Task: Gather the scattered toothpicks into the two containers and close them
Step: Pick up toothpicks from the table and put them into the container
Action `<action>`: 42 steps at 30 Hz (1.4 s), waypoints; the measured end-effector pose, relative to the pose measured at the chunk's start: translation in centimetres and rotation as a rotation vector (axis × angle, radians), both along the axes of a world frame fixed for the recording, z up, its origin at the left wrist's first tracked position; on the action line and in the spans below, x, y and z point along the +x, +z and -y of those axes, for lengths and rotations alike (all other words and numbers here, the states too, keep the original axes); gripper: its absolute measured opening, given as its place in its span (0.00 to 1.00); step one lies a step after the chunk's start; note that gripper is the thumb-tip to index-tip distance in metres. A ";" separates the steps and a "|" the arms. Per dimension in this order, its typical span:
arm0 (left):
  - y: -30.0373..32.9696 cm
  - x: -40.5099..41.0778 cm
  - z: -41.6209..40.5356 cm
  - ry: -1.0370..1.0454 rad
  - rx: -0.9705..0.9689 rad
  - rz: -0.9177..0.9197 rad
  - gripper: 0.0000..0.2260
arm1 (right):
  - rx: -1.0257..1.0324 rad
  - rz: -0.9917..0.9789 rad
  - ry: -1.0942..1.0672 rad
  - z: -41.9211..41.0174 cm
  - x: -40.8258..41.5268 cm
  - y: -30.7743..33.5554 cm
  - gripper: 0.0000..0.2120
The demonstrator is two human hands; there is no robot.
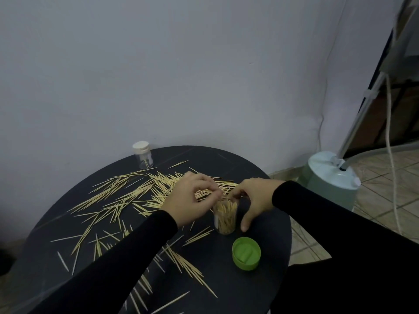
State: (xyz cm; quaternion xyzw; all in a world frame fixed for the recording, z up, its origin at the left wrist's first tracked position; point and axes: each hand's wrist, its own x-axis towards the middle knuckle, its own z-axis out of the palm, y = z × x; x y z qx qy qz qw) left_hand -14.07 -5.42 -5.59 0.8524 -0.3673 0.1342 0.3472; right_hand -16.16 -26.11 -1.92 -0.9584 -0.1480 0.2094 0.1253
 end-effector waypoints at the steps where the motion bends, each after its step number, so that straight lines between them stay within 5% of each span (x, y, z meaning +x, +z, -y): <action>1: -0.1 0.1 0.0 0.027 -0.037 -0.045 0.08 | -0.017 -0.006 -0.015 -0.1 0.2 -0.1 0.25; 4: -0.6 0.7 -0.2 0.165 -0.034 -0.070 0.09 | -0.062 0.017 -0.012 -0.3 1.2 -0.9 0.12; 6: -1.0 1.3 -0.8 0.219 0.159 -0.077 0.09 | -0.065 0.069 -0.033 -0.6 1.8 -1.4 0.06; 9: -1.7 2.0 -1.3 0.197 0.520 -0.057 0.14 | -0.130 0.201 -0.030 -1.2 2.6 -2.2 0.14; 11: -2.0 2.1 -1.1 0.174 0.585 -0.026 0.16 | -0.148 0.269 0.011 -1.6 3.0 -2.5 0.15; 22: -2.8 3.1 -0.8 0.235 0.545 0.115 0.10 | -0.151 0.457 -0.017 -2.0 5.3 -3.8 0.07; 29: -3.3 3.9 -0.5 0.325 0.526 0.083 0.16 | -0.135 0.485 -0.035 -2.7 6.0 -4.3 0.14; 42: -2.5 3.1 -0.1 0.322 0.656 0.198 0.10 | -0.260 0.532 -0.029 -3.2 5.3 -3.9 0.13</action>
